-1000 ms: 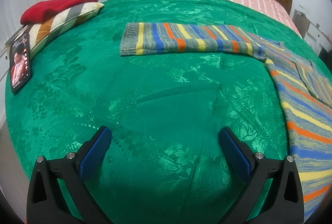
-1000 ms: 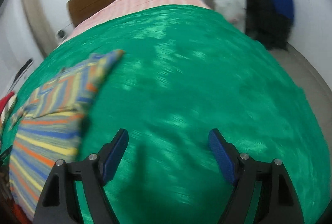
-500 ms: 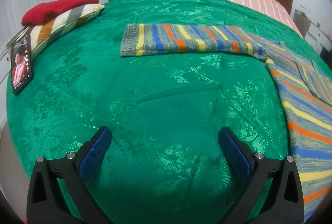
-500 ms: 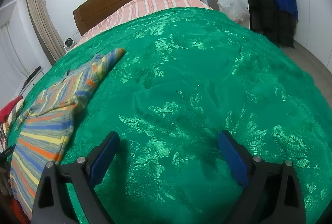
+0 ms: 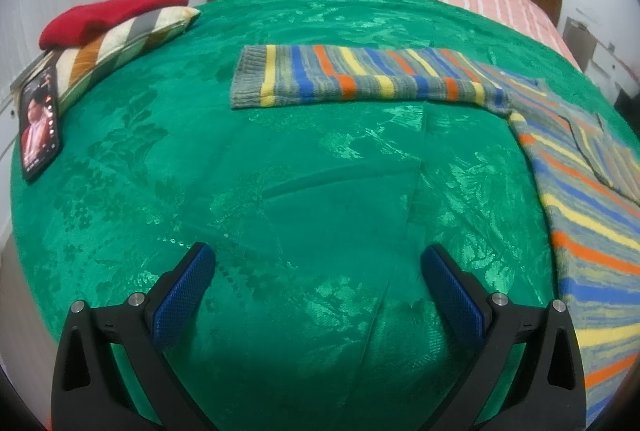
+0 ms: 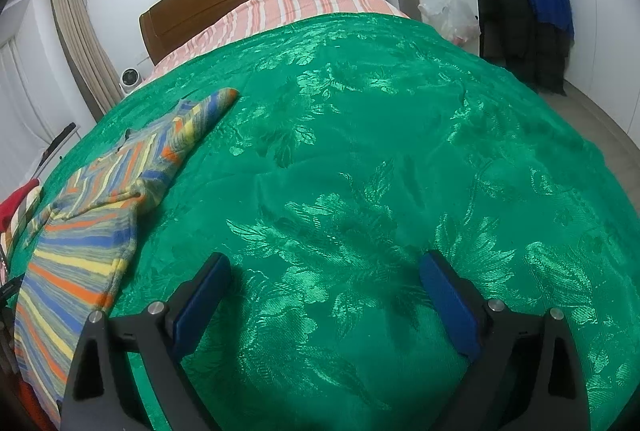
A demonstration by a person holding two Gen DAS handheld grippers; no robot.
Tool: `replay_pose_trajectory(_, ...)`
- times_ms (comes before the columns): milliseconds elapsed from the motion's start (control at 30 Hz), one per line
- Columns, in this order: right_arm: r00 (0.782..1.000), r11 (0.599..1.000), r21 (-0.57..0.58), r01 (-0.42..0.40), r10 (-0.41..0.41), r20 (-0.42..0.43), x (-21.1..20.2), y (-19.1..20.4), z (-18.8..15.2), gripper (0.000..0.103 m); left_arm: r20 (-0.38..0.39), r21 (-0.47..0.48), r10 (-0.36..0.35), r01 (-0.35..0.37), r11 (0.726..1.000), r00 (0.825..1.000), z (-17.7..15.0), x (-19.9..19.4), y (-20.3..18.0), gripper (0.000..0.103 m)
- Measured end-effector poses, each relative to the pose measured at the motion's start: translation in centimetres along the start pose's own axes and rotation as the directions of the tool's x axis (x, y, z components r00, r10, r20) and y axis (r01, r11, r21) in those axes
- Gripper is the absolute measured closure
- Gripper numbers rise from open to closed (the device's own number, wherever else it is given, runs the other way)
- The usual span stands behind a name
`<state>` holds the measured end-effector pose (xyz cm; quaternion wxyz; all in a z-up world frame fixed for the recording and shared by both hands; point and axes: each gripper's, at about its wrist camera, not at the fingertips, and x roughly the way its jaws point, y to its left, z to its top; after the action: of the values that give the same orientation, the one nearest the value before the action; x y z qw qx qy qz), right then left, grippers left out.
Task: Fold small clothes
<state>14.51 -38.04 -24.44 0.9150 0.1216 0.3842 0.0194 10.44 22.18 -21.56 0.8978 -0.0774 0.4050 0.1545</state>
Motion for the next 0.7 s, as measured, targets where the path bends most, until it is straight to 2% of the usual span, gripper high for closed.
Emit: replay_pose_trajectory(700,1.000,1.000,-0.002,0.002,-0.002,0.000,0.09,0.11,-0.11,0.008,-0.005,0.009,-0.004,0.004,1.000,1.000,0.20,0.08,0.13,0.000)
